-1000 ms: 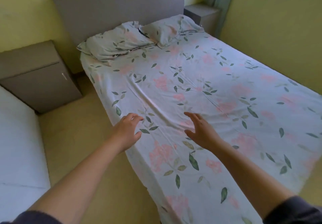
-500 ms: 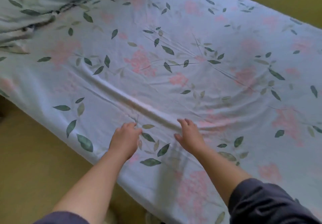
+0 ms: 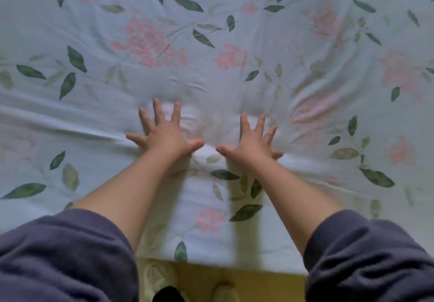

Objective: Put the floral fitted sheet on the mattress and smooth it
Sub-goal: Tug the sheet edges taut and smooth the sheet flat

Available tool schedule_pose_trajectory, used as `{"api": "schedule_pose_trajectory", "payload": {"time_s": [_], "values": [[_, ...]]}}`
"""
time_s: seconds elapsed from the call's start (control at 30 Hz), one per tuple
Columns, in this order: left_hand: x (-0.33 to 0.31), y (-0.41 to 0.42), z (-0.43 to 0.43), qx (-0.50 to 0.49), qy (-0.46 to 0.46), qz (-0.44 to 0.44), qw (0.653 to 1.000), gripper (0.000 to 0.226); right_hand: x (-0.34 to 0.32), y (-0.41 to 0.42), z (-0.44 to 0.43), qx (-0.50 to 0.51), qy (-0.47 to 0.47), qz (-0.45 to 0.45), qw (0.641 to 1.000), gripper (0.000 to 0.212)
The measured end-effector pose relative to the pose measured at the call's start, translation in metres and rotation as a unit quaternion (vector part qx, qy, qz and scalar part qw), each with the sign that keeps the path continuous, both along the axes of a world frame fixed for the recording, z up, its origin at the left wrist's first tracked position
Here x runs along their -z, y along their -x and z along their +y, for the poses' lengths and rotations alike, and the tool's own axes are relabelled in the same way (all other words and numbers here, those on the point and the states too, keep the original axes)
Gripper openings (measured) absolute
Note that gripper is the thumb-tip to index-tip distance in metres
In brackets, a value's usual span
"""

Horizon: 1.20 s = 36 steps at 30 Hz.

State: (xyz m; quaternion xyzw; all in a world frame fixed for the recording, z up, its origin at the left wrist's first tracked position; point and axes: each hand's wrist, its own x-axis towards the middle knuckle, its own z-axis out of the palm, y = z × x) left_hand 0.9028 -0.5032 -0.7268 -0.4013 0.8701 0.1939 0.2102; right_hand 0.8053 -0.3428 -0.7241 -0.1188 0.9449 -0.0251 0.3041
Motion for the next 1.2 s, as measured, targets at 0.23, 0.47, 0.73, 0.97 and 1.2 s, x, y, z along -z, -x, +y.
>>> {"api": "schedule_pose_trajectory", "payload": {"time_s": [0.23,0.47,0.73,0.97,1.2], "values": [[-0.018,-0.141,0.065,0.056,-0.041,-0.1,0.993,0.123,-0.023,-0.138,0.088,-0.064,-0.038,-0.085,0.994,0.116],[-0.049,-0.222,0.089,0.209,-0.044,-0.123,0.969,0.073,-0.059,-0.211,0.138,-0.157,-0.079,-0.108,0.979,0.067],[-0.08,-0.178,-0.091,0.172,0.074,0.016,0.982,0.034,-0.088,-0.152,-0.039,-0.091,0.062,0.022,0.994,0.052],[-0.048,-0.092,-0.315,0.048,0.142,0.106,0.983,0.071,-0.039,-0.093,-0.282,0.044,0.138,0.064,0.987,0.072],[0.0,-0.079,-0.4,0.004,0.06,0.028,0.998,0.098,-0.01,-0.064,-0.366,0.045,0.078,0.035,0.995,0.085]]}}
